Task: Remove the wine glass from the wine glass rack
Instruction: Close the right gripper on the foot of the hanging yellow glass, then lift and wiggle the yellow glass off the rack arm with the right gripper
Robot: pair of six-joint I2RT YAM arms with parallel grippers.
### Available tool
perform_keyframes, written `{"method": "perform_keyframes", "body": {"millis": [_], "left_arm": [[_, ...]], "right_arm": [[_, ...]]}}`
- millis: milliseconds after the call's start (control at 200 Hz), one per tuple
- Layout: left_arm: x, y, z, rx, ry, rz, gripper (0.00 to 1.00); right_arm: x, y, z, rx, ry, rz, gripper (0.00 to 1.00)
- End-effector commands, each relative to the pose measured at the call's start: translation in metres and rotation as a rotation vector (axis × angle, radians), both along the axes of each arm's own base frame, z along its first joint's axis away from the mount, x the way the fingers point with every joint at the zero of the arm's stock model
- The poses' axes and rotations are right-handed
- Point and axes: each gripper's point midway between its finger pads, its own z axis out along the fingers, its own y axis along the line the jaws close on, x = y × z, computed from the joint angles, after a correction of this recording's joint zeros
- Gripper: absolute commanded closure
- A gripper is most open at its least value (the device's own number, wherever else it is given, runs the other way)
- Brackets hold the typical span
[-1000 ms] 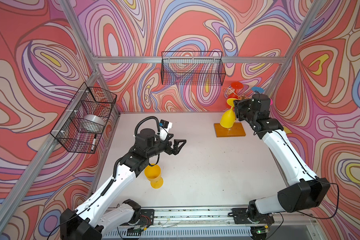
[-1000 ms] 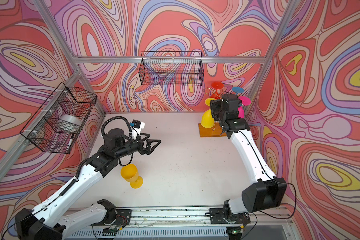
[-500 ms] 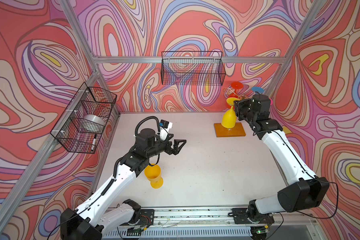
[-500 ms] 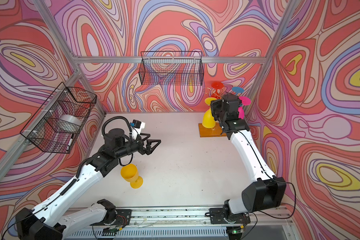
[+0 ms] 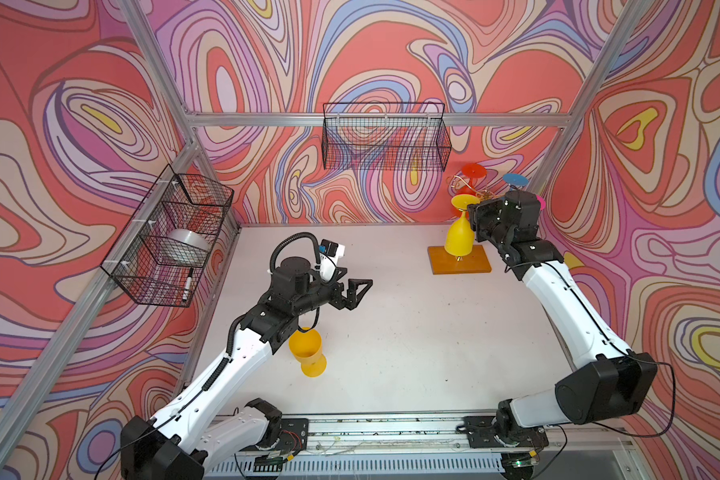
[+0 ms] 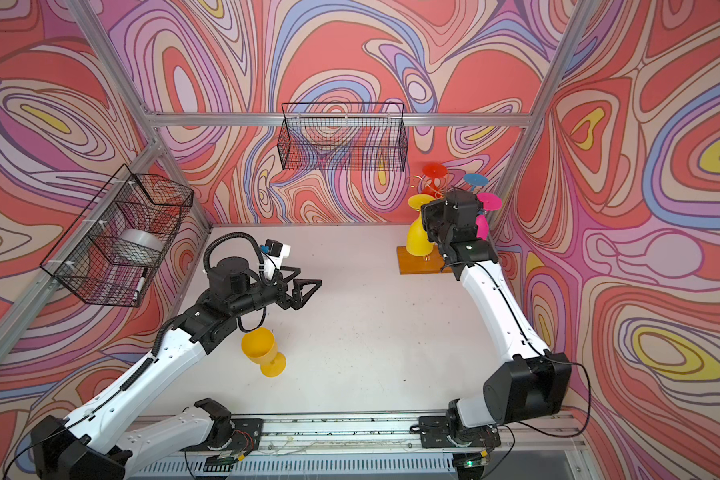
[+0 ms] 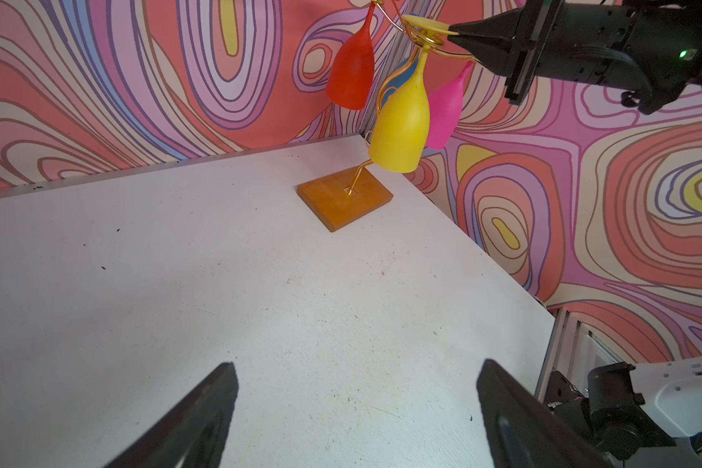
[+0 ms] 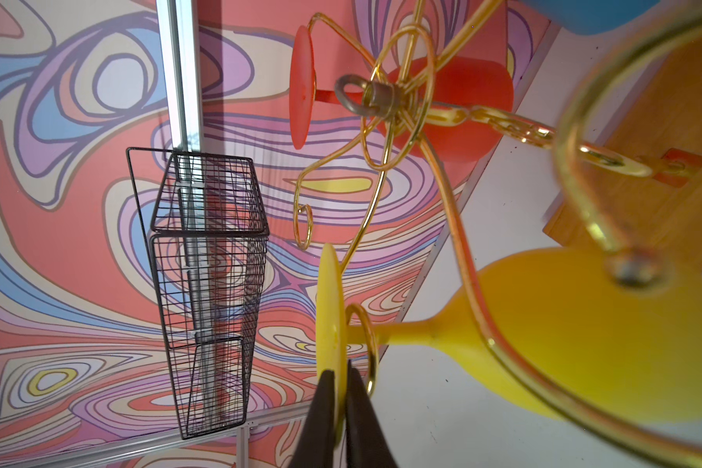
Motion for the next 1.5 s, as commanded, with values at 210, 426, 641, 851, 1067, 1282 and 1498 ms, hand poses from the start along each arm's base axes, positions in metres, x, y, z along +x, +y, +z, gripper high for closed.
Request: {"method": "perform_keyframes", "body": {"millis": [210,426,641,851,1067,1282,1498], "left_arm": [[0.000,-0.002,0.007,-0.002,-0.036,-0.011,0.08],[-0.001,-0.004,0.007,-0.005,-0.038,-0.027,0.08],[-0.002,-0.005,0.007,-0.007,-0.038,-0.036,0.08],[-0.002,-0.006,0.007,-0.008,-0.035,-0.037,0.08],[-0.003,-0.006,0.007,-0.007,-0.039,-0.039,0.08],[-0.004,-0.006,0.008,-0.009,-0.039,-0.043,0.07],[-0.004,-0.006,0.008,-0.009,-0.040,-0.046,0.07]], "right_arm": [[-0.004,-0.004,0.002,-0.007,-0.020,-0.006,0.99],[-0.008,-0.003,0.008,-0.008,-0.036,0.007,1.00],[-0.014,-0.002,0.016,-0.014,-0.053,0.017,1.00],[-0.019,-0.001,0.013,-0.014,-0.051,0.029,1.00],[-0.025,0.001,0.016,-0.030,-0.057,0.043,1.00],[-0.028,0.005,0.013,-0.043,-0.054,0.076,1.00],[-0.028,0.011,0.014,-0.039,-0.065,0.111,1.00]]}}
